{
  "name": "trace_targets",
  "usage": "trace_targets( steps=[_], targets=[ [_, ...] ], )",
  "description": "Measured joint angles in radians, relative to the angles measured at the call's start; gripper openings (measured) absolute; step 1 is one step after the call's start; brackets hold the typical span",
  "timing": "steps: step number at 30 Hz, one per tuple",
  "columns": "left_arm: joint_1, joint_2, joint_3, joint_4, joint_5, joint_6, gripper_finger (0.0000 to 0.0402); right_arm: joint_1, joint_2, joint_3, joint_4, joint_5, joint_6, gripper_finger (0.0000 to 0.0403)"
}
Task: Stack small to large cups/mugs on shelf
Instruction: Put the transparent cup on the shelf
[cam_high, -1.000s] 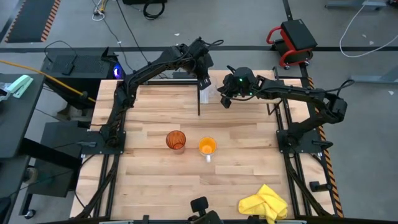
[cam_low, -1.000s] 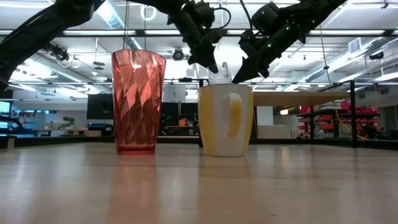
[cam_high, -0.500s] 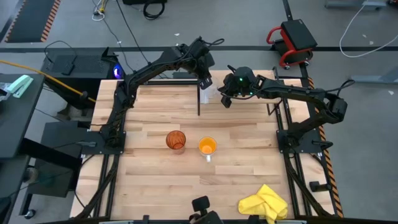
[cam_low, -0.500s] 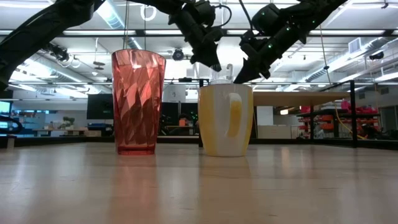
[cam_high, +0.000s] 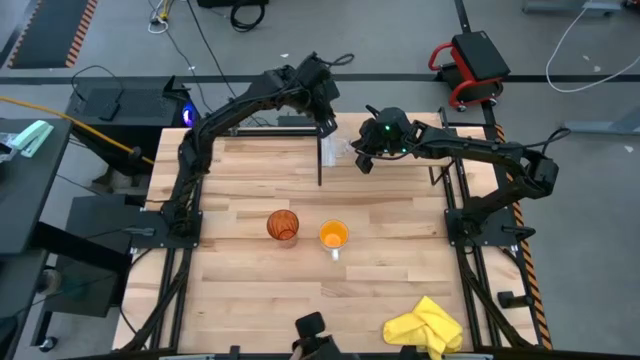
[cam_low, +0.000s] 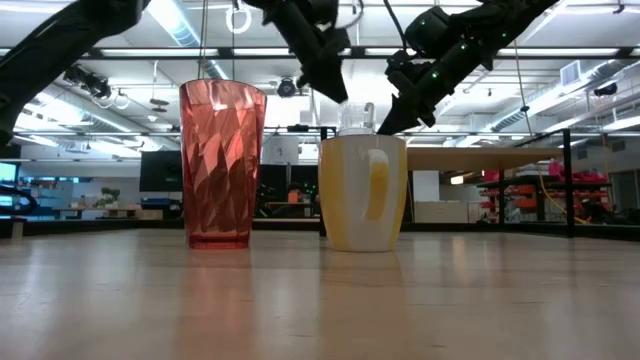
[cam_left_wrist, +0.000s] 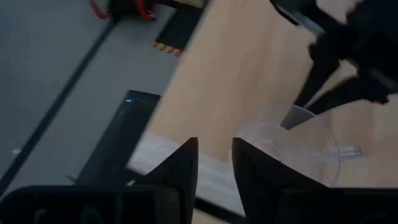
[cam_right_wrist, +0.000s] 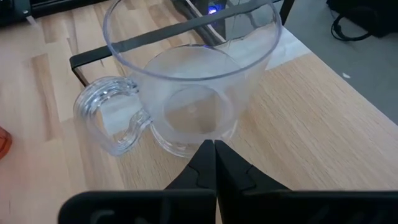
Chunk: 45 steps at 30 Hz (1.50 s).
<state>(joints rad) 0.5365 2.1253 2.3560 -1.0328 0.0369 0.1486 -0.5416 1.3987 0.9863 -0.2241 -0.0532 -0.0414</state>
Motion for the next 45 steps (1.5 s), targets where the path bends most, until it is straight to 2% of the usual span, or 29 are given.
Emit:
trace_targets(
  steps=[4,10,17,23,30,34,45],
  targets=[
    [0.005,-0.049,0.001,-0.062,-0.022,-0.07,0.011,-0.011,0.0,0.0,0.0,0.0,-0.012,0.0],
    [-0.004,-0.061,-0.011,-0.297,-0.017,-0.162,0.0096,-0.014,0.0,0.0,-0.024,0.0,-0.036,0.0],
    [-0.03,-0.057,-0.11,-0.238,0.029,-0.167,0.0079,-0.012,-0.018,0.0,-0.052,0.0,-0.046,0.0],
    [-0.03,-0.057,-0.171,-0.192,0.038,-0.167,0.0077,0.031,-0.096,0.0,-0.099,0.0,-0.048,0.0],
    [-0.035,-0.056,-0.173,-0.119,0.07,-0.165,0.0077,0.115,-0.095,0.0,-0.081,-0.001,-0.052,0.0],
    [-0.037,-0.056,-0.173,-0.093,0.099,-0.165,0.0073,0.119,-0.09,0.0,-0.06,0.018,-0.056,0.0],
    [-0.041,-0.052,-0.172,-0.032,0.1,-0.164,0.007,0.119,-0.09,0.0,-0.027,0.026,-0.06,0.0]
  ],
)
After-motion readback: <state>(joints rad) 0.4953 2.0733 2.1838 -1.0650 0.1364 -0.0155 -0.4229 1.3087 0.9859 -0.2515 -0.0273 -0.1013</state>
